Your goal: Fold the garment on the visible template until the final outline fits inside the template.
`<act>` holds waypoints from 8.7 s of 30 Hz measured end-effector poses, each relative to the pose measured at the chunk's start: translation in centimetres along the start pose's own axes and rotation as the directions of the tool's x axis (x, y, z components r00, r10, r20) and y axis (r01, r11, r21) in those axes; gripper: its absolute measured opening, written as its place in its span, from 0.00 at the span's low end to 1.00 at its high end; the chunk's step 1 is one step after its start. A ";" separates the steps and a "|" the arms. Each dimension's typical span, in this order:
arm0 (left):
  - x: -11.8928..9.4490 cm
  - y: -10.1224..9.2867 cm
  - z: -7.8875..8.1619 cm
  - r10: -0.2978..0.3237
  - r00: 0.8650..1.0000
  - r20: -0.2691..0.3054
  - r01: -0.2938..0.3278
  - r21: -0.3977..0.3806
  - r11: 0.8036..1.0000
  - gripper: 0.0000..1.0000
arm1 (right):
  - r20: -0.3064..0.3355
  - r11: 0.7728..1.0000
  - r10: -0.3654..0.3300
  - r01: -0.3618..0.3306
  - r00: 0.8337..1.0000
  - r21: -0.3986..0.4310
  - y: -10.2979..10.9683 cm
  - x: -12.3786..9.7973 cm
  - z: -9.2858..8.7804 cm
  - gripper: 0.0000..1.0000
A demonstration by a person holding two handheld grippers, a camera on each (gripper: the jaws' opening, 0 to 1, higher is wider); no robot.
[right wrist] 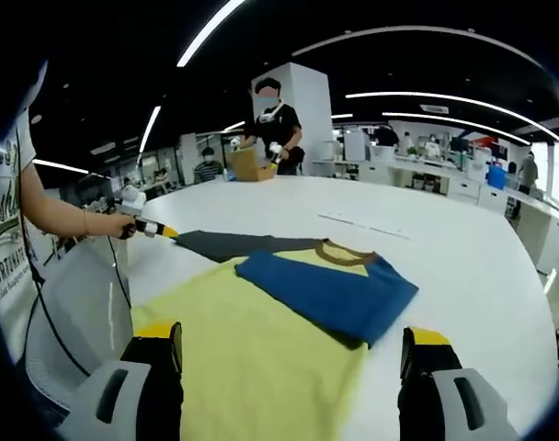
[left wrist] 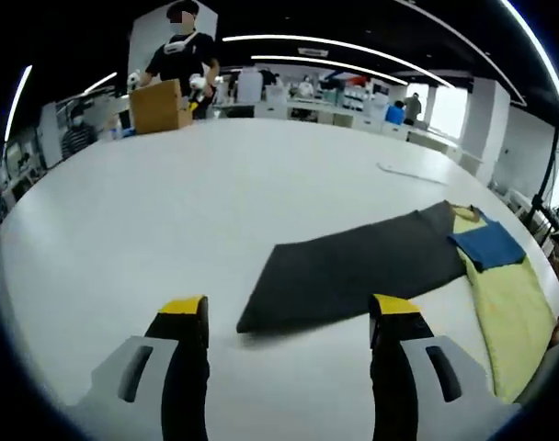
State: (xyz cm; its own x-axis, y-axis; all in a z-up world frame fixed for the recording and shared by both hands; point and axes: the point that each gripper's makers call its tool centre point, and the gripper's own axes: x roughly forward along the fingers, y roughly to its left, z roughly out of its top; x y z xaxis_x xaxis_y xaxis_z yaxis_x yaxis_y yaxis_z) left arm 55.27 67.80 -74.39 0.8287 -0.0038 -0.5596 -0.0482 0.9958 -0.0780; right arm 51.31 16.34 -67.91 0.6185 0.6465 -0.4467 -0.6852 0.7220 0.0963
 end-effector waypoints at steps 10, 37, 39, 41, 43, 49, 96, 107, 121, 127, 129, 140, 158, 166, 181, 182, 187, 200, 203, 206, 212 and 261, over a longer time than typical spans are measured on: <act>0.9 2.0 -0.7 0.063 0.997 -0.035 -0.063 -0.018 0.998 0.38 | 0.000 1.000 0.000 0.000 1.000 0.010 0.0 0.1 -0.2 0.97; 1.1 2.5 -2.5 0.084 0.990 -0.113 -0.086 -0.014 0.996 0.06 | 0.000 1.000 -0.015 0.015 1.000 0.017 0.0 0.0 -0.2 0.96; 1.1 2.4 -2.4 0.084 0.990 -0.112 -0.086 -0.012 0.996 0.05 | 0.001 1.000 -0.013 0.013 1.000 0.015 0.1 0.1 -0.2 0.96; 1.0 2.4 -2.3 0.080 0.991 -0.109 -0.082 -0.016 0.996 0.03 | -0.001 1.000 -0.008 0.008 1.000 0.014 0.2 0.2 -0.2 0.96; 1.0 2.5 -2.2 0.089 0.991 -0.101 -0.091 -0.021 0.996 0.03 | -0.005 1.000 -0.005 0.005 1.000 0.010 0.2 0.2 -0.3 0.97; 0.8 2.4 -1.8 0.091 0.992 -0.092 -0.092 -0.002 0.996 0.02 | -0.008 1.000 -0.004 0.004 1.000 0.006 0.2 -0.1 -0.4 0.98; -1.2 -3.1 3.1 -0.022 0.998 0.053 0.023 -0.008 1.000 0.01 | -0.017 1.000 0.016 -0.016 1.000 0.008 1.9 -0.4 -1.5 0.99; -0.9 -6.0 5.1 -0.091 0.993 0.077 0.090 0.024 0.996 0.01 | -0.019 1.000 0.016 -0.016 1.000 0.011 2.2 -0.6 -1.8 0.99; 0.0 -10.9 6.8 -0.195 0.978 0.080 0.189 0.074 0.979 0.01 | -0.019 1.000 0.020 -0.020 1.000 0.010 2.6 -0.5 -2.0 0.99; 0.4 -13.0 7.3 -0.230 0.970 0.082 0.224 0.078 0.971 0.01 | -0.019 1.000 0.019 -0.019 1.000 0.014 2.7 -0.5 -2.1 0.99; 0.6 -13.7 7.4 -0.239 0.968 0.082 0.233 0.077 0.969 0.01 | -0.019 1.000 0.019 -0.018 1.000 0.013 2.7 -0.5 -2.2 0.99; 1.3 -17.6 8.1 -0.309 0.947 0.088 0.305 0.052 0.951 0.01 | -0.026 1.000 0.021 -0.020 0.999 0.015 3.0 -0.5 -2.5 0.99; 2.5 -22.5 8.7 -0.383 0.920 0.080 0.378 0.068 0.923 0.01 | -0.036 1.000 0.022 -0.022 0.999 0.018 3.1 -0.6 -3.1 0.99; 2.8 -24.7 8.9 -0.414 0.907 0.077 0.408 0.079 0.909 0.01 | -0.038 1.000 0.020 -0.019 0.999 0.020 3.0 -0.6 -3.2 0.99; 3.4 -28.5 9.4 -0.459 0.884 0.082 0.455 0.070 0.888 0.01 | -0.042 0.999 0.018 -0.017 0.999 0.028 2.9 -0.6 -3.5 0.99; 3.4 -28.7 9.4 -0.463 0.883 0.081 0.458 0.071 0.886 0.01 | -0.043 0.999 0.019 -0.018 0.999 0.028 3.0 -0.6 -3.5 0.99; 3.6 -30.0 9.6 -0.480 0.874 0.079 0.474 0.075 0.877 0.01 | -0.047 0.999 0.018 -0.016 0.999 0.031 3.0 -0.7 -3.7 0.99; 4.0 -33.3 9.6 -0.520 0.852 0.066 0.514 0.082 0.854 0.01 | -0.055 0.999 0.014 -0.012 0.998 0.039 2.9 -0.9 -4.1 0.99; 4.2 -33.8 9.4 -0.531 0.846 0.055 0.525 0.090 0.846 0.01 | -0.054 0.999 0.014 -0.012 0.998 0.041 2.9 -0.9 -4.2 0.99; 4.2 -34.4 9.3 -0.536 0.843 0.052 0.529 0.100 0.843 0.01 | -0.055 0.999 0.017 -0.015 0.998 0.043 3.0 -0.9 -4.3 0.99; 4.4 -35.6 9.8 -0.551 0.832 0.058 0.545 0.099 0.833 0.01 | -0.057 0.999 0.020 -0.017 0.998 0.046 3.1 -0.8 -4.4 0.99; 4.6 -46.1 9.2 -0.676 0.737 0.012 0.665 0.168 0.728 0.00 | -0.084 0.998 0.016 -0.011 0.996 0.060 2.5 -0.7 -5.5 0.99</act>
State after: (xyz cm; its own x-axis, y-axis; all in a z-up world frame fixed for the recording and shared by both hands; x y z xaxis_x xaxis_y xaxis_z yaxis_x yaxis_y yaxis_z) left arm 66.46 22.75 -65.75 0.6503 -0.6743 -0.3498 0.6090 0.7380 -0.2905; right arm 47.05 16.32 -72.22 0.5731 0.6351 -0.5179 -0.6677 0.7283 0.1544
